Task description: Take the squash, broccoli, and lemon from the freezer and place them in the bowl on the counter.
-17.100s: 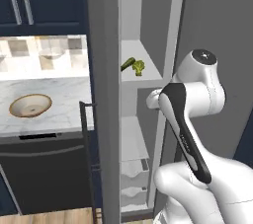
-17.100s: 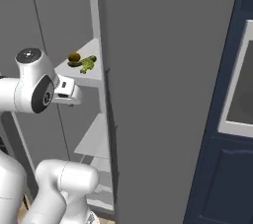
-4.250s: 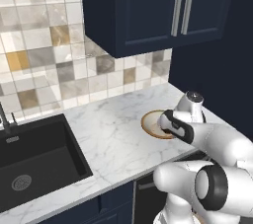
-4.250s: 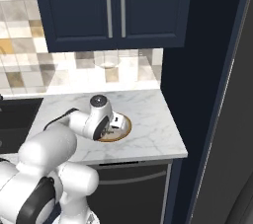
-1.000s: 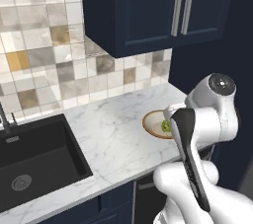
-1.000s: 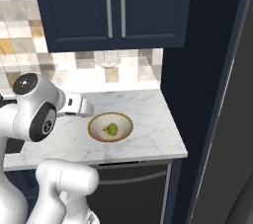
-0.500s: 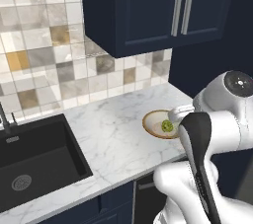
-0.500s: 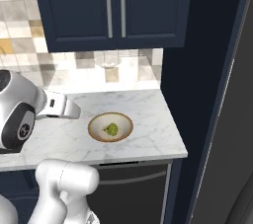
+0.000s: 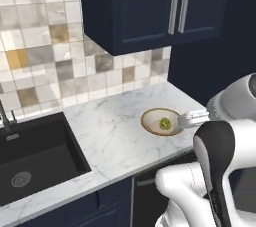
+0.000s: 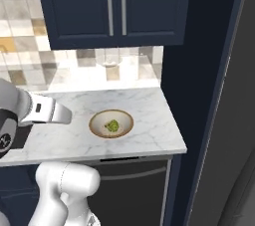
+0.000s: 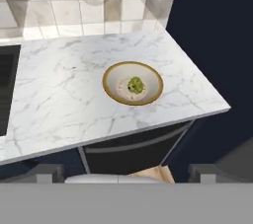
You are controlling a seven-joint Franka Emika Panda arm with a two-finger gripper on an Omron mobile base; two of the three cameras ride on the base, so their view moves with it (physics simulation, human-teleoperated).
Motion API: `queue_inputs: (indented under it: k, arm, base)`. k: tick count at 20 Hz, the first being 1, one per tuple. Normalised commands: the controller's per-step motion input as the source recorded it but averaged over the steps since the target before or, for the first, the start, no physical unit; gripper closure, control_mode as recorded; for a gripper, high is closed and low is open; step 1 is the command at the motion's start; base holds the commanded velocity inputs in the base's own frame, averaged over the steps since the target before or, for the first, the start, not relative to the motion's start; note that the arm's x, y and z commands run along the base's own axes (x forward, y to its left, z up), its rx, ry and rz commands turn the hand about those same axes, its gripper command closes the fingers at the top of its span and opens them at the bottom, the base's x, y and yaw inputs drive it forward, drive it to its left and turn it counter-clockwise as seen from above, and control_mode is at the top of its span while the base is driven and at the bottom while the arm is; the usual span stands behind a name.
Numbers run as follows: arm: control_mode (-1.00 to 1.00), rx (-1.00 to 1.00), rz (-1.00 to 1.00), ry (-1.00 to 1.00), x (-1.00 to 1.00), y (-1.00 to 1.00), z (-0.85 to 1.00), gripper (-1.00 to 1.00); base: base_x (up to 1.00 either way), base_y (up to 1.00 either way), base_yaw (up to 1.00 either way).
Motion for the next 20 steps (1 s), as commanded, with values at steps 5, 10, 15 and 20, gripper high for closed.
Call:
queue_inputs:
  k: [5,10,15,20]
  arm:
    - [1.00,0.00,0.00,0.00,0.00,0.00,0.00,-1.00]
    - [1.00,0.00,0.00,0.00,0.00,0.00,0.00,-1.00]
    - [1.00,0.00,0.00,0.00,0.00,0.00,0.00,-1.00]
    - [1.00,0.00,0.00,0.00,0.00,0.00,0.00,-1.00]
  base:
    - [-0.91,0.15,0.00]
    - [-1.00,0.33,0.00]
    - [-0.97,-0.08,-0.01]
    - [-0.53,-0.85,0.00]
